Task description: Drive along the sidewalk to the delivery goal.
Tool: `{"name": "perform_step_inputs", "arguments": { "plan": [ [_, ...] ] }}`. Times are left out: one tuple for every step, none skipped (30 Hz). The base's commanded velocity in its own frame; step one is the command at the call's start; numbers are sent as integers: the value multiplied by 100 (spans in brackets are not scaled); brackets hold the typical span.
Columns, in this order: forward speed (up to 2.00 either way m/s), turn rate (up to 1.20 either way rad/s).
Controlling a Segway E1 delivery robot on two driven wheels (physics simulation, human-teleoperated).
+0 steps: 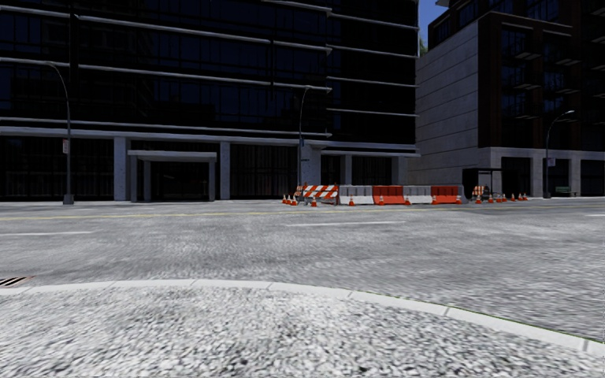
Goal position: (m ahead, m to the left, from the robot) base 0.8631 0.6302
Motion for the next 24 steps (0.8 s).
{"name": "perform_step_inputs", "arguments": {
  "plan": [
    [140, 0],
    [140, 0],
    [140, 0],
    [140, 0],
    [140, 0],
    [140, 0],
    [139, 0],
    [139, 0],
    [137, 0],
    [133, 0],
    [129, 0],
    [125, 0],
    [125, 0],
    [100, 0],
    [16, 0],
    [0, 0],
    [0, 0],
    [0, 0],
    [0, 0],
    [0, 0],
    [0, 0],
    [0, 0],
    [0, 0],
    [0, 0]
  ]
}}
